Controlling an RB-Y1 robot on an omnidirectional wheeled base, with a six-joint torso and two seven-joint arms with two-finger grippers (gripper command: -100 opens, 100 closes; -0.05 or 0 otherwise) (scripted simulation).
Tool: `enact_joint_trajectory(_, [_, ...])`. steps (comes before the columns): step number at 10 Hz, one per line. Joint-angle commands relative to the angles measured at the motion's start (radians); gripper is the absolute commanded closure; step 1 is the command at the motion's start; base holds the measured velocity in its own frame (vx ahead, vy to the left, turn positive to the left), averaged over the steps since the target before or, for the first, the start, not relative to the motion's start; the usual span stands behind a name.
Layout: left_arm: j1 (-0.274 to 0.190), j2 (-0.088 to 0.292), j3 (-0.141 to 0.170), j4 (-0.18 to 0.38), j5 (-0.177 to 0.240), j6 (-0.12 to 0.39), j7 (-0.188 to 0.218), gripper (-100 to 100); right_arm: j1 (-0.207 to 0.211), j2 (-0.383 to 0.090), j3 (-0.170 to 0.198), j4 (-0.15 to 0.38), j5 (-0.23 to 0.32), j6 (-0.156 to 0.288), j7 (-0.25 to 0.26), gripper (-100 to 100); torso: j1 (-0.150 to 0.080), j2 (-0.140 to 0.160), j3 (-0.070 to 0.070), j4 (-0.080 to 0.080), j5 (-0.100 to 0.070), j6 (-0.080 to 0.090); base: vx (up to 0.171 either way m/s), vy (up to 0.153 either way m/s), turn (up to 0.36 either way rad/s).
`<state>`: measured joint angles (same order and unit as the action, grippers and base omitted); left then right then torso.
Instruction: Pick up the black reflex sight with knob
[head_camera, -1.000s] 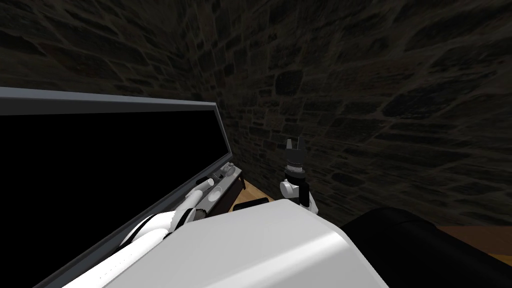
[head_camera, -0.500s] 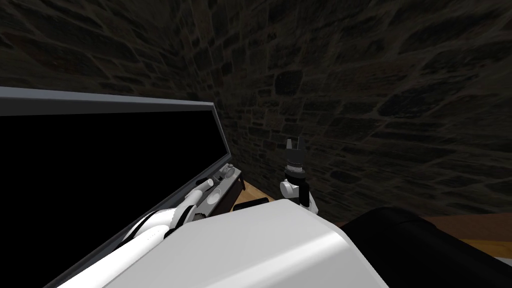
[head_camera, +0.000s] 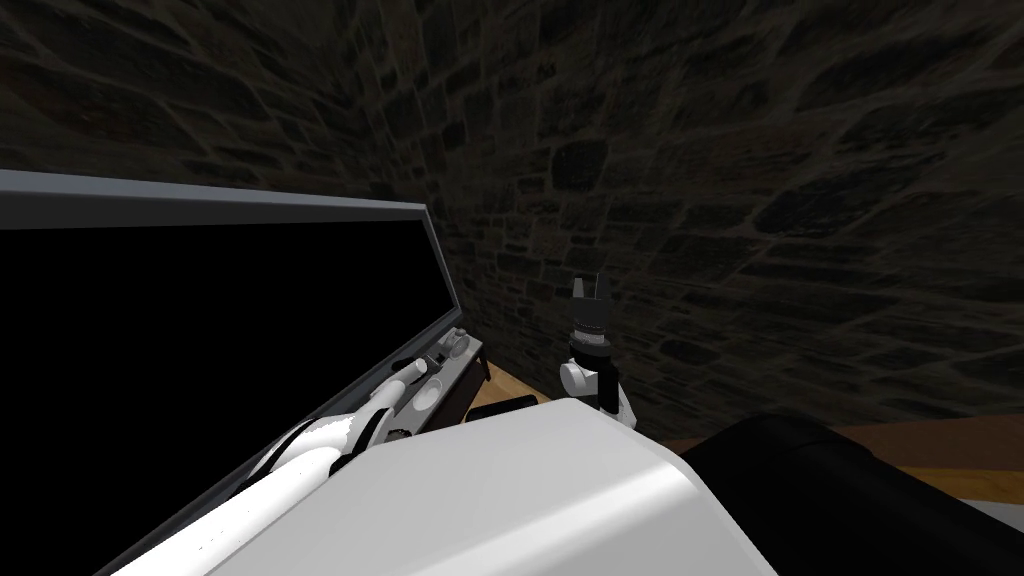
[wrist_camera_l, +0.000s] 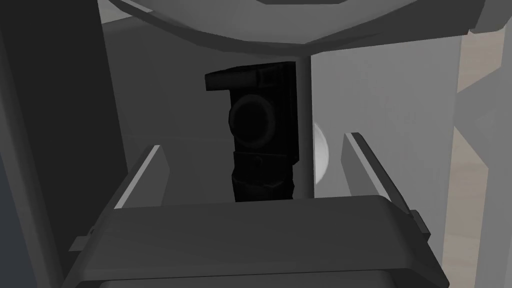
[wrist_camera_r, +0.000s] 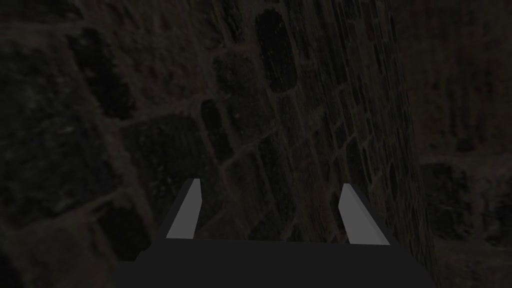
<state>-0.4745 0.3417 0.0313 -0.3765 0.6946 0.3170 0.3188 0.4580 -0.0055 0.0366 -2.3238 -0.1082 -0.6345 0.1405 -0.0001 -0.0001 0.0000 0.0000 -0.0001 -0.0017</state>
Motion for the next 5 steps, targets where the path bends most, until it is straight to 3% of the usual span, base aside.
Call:
enact_joint_trajectory(1, [0.033, 0.014, 0.027, -0.014, 0.024, -0.001, -0.015, -100, 0.0, 0.0, 0.0, 0.0, 0.0, 0.0, 0.0, 0, 0.0, 0.0, 0.0, 0.0, 0.0, 0.0, -0.004, -0.011, -0.283])
enact_joint_trajectory(2, [0.033, 0.014, 0.027, -0.014, 0.024, -0.001, -0.015, -100, 0.0, 0.0, 0.0, 0.0, 0.0, 0.0, 0.0, 0, -0.001, 0.0, 0.0, 0.0, 0.0, 0.001, -0.004, -0.003, -0.129])
enact_joint_trajectory(3, [0.033, 0.014, 0.027, 0.013, 0.053, -0.001, -0.05, -100, 0.0, 0.0, 0.0, 0.0, 0.0, 0.0, 0.0, 0, 0.0, 0.0, 0.0, 0.0, 0.0, 0.0, -0.002, -0.001, 0.033])
enact_joint_trajectory(4, [0.033, 0.014, 0.027, -0.014, 0.024, -0.001, -0.033, -100, 0.0, 0.0, 0.0, 0.0, 0.0, 0.0, 0.0, 0, 0.0, 0.0, 0.0, 0.0, 0.0, 0.0, -0.002, -0.002, 0.022])
enact_joint_trajectory(5, [0.033, 0.014, 0.027, -0.014, 0.024, -0.001, -0.025, -100, 0.0, 0.0, 0.0, 0.0, 0.0, 0.0, 0.0, 0, 0.0, 0.0, 0.0, 0.0, 0.0, 0.0, 0.0, 0.0, 0.0])
